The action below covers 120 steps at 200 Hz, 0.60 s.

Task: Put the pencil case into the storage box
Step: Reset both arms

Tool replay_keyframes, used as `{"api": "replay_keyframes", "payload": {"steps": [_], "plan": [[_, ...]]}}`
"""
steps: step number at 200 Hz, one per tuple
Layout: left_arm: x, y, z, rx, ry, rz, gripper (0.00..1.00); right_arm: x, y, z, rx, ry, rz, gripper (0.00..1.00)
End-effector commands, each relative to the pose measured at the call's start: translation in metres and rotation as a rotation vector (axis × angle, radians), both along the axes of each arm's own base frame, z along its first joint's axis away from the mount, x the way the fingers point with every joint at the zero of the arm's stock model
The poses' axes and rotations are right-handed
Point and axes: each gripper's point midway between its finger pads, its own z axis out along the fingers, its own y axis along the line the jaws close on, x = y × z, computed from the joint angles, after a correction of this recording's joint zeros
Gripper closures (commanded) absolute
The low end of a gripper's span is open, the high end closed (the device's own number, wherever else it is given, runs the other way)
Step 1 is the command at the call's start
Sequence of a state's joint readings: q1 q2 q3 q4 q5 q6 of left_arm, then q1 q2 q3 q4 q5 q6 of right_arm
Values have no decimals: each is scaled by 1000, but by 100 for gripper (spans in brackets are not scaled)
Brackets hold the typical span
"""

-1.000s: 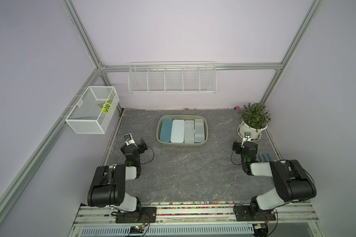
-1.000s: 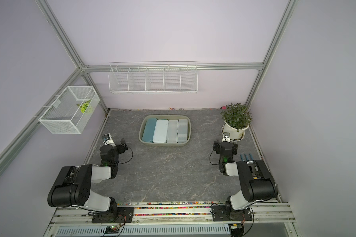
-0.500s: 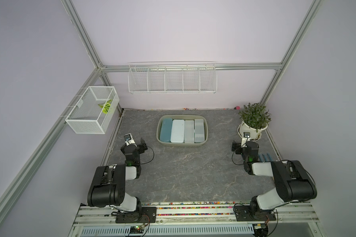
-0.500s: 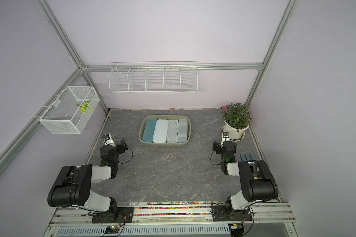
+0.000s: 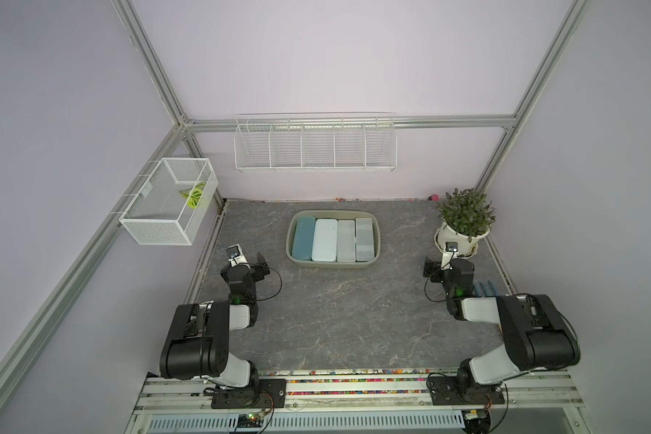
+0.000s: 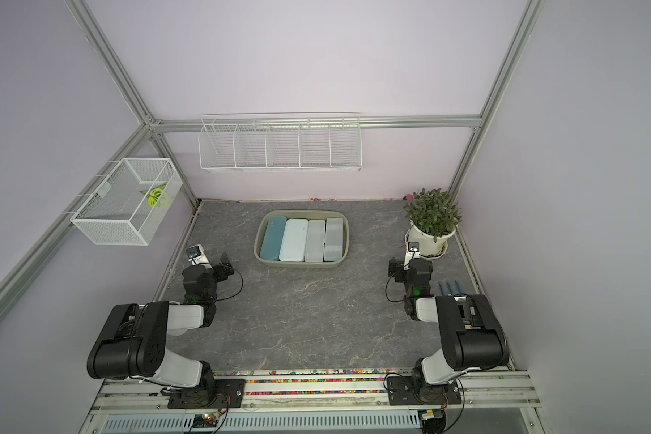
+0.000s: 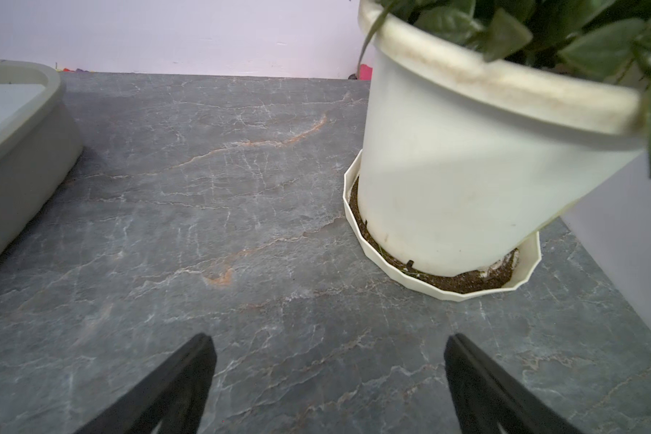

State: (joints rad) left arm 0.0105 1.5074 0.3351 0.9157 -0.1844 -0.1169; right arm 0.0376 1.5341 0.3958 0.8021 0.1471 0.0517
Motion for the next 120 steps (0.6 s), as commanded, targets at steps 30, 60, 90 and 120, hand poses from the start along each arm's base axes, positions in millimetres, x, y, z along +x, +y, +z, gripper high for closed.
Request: {"api": "replay_keyframes", "payload": {"steps": [30,60,90,120], "plan": [[3,-3,8,15,-21,-16,0,3,4,9,4,-20,34,1],[3,-2,9,15,-23,-15,0,2,15,9,-3,-24,92,1],[3,-3,8,15,-22,-15,0,4,10,8,-1,-15,60,1],[3,-3,8,15,-22,-15,0,3,9,8,-1,-15,60,1]]}}
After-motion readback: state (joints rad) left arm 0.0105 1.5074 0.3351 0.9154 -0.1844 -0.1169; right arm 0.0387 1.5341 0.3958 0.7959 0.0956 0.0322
